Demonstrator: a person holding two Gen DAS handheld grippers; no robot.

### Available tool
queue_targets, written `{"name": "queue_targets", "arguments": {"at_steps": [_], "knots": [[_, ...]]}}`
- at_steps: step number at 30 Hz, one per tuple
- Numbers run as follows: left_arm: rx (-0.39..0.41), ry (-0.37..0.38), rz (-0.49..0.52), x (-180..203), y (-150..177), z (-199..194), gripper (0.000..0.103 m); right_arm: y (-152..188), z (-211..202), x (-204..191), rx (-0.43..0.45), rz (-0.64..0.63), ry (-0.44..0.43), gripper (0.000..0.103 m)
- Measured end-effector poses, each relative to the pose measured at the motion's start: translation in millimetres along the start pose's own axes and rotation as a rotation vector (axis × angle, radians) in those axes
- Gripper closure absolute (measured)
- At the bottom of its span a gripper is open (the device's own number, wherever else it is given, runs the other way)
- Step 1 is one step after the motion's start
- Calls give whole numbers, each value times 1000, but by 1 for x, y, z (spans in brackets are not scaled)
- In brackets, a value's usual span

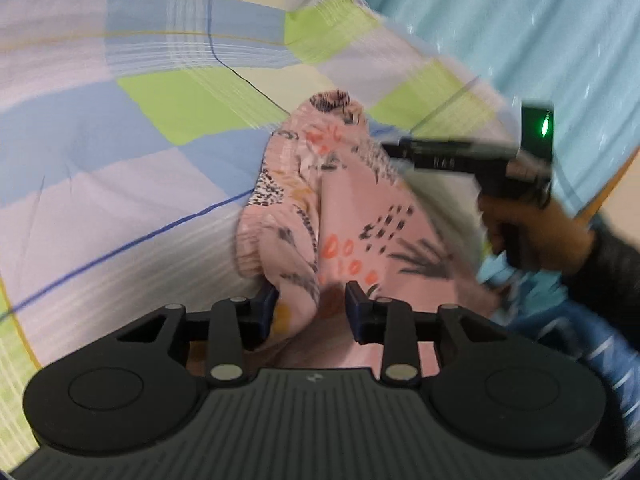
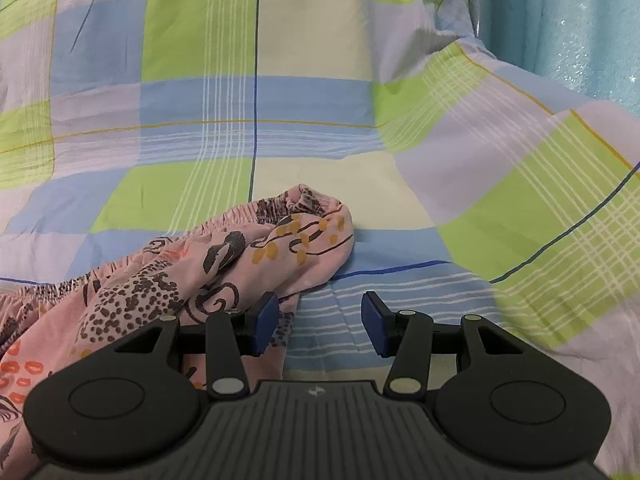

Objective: Fold clothes

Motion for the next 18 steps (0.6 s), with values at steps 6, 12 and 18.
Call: {"name": "queue_targets", "arguments": {"at_steps": [6,12,18], "knots": [[50,154,-359,-39,-15,-3,71,-5,1,5,12,28,-3,50],[93,161,-483,-66,-34,10,86,-13,14,14,30,92,-33,50],[116,26,-293,-66,-40,6,101,-29,45,27,29,205,-144,49]]}}
Point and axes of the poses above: each gripper's, at about its wrist camera, not at the fingertips, and z roughly the way its jaws point, x to its right, y to its underside, the point moved 8 cm from there along z, roughly the way its jaws point, and after that the axes turned 4 degrees about -y, right-handed, at the moved point
